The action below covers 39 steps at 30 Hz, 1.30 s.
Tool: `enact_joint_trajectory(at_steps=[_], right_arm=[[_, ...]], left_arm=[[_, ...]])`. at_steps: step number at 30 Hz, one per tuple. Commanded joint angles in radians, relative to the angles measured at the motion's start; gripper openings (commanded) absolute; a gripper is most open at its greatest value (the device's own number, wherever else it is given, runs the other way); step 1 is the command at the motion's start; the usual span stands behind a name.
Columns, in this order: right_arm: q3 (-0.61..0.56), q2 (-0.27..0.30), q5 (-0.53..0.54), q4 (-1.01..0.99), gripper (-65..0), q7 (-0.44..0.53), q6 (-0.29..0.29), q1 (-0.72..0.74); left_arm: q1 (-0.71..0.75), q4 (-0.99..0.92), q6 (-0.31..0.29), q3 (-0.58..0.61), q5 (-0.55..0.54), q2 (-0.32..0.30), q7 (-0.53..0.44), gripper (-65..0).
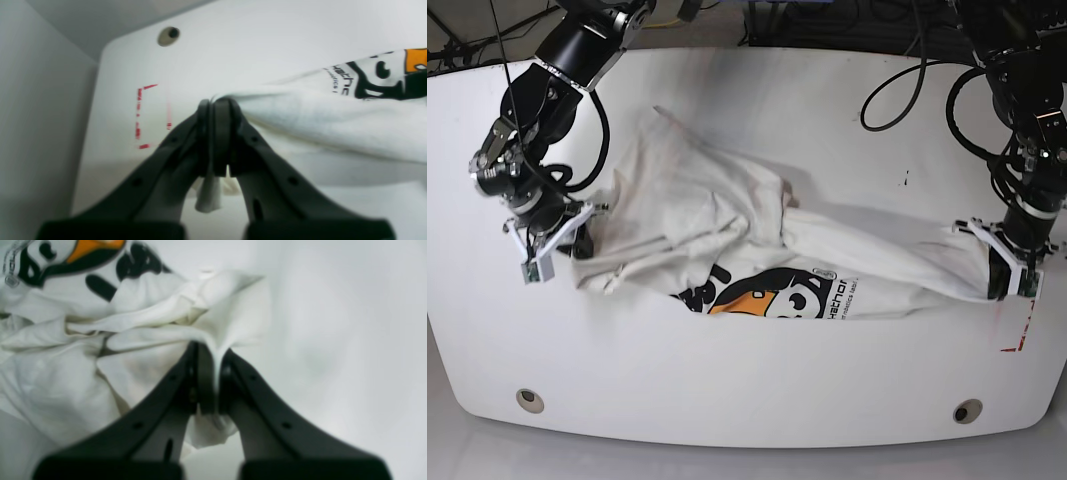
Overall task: Fold the T-shirt properly
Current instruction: 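Lift the shirt with both grippers and swing it across the table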
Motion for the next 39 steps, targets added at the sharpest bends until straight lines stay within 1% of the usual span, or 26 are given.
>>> enact_joint_trajectory(at_steps=[1, 4, 6, 8, 15, 17, 19, 20, 24, 27, 29, 31, 35, 37, 39], right_arm=[[0.001, 0.03, 0.015, -0.027, -65.0, 0.025, -0.003, 0.07], [-0.008, 0.074, 0.014, -0.09, -65.0, 0.006, -0.003, 0.158], [-0.028, 0.094, 0.017, -0.144, -65.0, 0.006, -0.003, 0.204], [-0.059, 0.129, 0.018, -0.2, -65.0, 0.002, -0.003, 0.271], [-0.135, 0.194, 0.014, -0.374, -65.0, 0.0, -0.003, 0.475], [-0.16, 0.215, 0.012, -0.458, -65.0, 0.0, -0.003, 0.558], [-0.178, 0.225, 0.011, -0.524, -65.0, 0.0, -0.003, 0.629], [-0.198, 0.234, 0.009, -0.564, -65.0, 0.0, -0.003, 0.669], [-0.296, 0.278, 0.012, -0.711, -65.0, 0.0, -0.003, 0.84], [-0.327, 0.295, 0.017, -0.779, -65.0, 0.002, -0.003, 0.949], [-0.336, 0.295, 0.012, -0.791, -65.0, 0.002, -0.003, 1.006], [-0.362, 0.297, 0.009, -0.791, -65.0, 0.002, -0.003, 1.068], [-0.407, 0.297, 0.018, -0.788, -65.0, 0.0, -0.003, 1.129], [-0.414, 0.298, 0.018, -0.788, -65.0, -0.003, -0.003, 1.129], [-0.414, 0.317, 0.018, -0.788, -65.0, -0.024, -0.003, 1.129]], left_arm=[[-0.061, 0.023, 0.011, -0.006, -0.004, -0.019, -0.003, -65.0], [-0.132, 0.023, 0.011, -0.01, -0.004, -0.023, 0.031, -65.0], [-0.166, 0.023, 0.011, -0.009, -0.002, -0.036, 0.044, -65.0], [-0.207, 0.031, 0.011, -0.007, -0.004, -0.047, 0.066, -65.0], [-0.353, 0.06, 0.011, -0.01, -0.002, -0.049, 0.15, -65.0], [-0.411, 0.061, 0.011, -0.01, -0.002, -0.049, 0.176, -65.0], [-0.453, 0.061, 0.011, -0.01, -0.002, -0.049, 0.193, -65.0], [-0.48, 0.065, 0.011, -0.01, -0.002, -0.049, 0.207, -65.0], [-0.618, 0.066, 0.011, -0.009, -0.005, -0.081, 0.287, -65.0], [-0.717, 0.066, 0.011, -0.009, -0.004, -0.084, 0.318, -65.0], [-0.769, 0.065, 0.011, -0.007, -0.002, -0.085, 0.322, -65.0], [-0.827, 0.06, 0.011, -0.004, -0.001, -0.11, 0.322, -65.0], [-0.893, 0.045, 0.011, 0.037, -0.002, -0.131, 0.322, -65.0], [-0.896, 0.042, 0.011, 0.056, -0.002, -0.131, 0.322, -65.0], [-0.89, 0.042, 0.011, 0.059, -0.001, -0.131, 0.322, -65.0]])
